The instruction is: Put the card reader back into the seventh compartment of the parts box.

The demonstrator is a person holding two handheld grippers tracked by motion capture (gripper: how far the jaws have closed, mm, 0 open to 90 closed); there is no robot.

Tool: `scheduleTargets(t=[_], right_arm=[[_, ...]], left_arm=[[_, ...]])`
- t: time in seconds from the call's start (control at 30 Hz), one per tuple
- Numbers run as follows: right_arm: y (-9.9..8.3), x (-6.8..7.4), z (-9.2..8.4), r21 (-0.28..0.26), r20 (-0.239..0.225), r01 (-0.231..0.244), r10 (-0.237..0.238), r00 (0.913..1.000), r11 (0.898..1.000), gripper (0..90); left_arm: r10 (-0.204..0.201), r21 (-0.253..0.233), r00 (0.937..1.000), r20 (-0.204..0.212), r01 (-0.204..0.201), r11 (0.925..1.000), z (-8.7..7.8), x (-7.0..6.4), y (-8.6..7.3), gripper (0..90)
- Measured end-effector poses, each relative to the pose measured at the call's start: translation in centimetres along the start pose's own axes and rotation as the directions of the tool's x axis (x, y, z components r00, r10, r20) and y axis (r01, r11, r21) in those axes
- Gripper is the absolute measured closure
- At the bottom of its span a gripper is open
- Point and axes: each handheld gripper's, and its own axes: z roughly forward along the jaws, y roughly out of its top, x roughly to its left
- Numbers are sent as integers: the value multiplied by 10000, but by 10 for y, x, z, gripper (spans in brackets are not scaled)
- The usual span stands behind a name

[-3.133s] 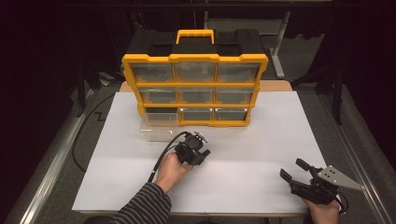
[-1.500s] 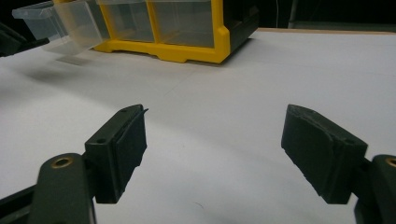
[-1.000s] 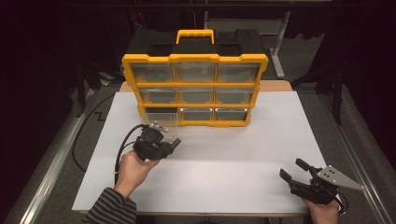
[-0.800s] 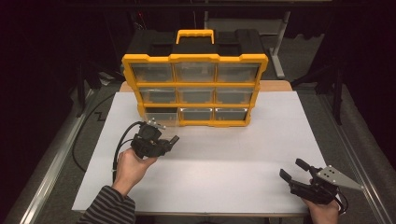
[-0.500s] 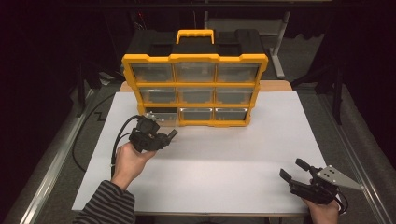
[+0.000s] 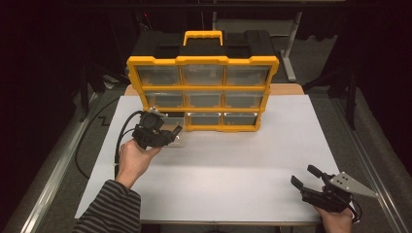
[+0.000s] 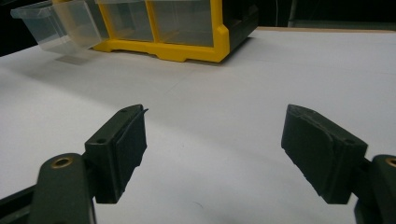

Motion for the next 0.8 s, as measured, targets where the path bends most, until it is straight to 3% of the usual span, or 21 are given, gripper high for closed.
scheduleTargets(t=[0.8], right_arm=[[0,0,0,39,-30,22,-22,10000,10000,228]], left_arm=[[-617,247,9958,-672,635,9977,17,26,17,723]])
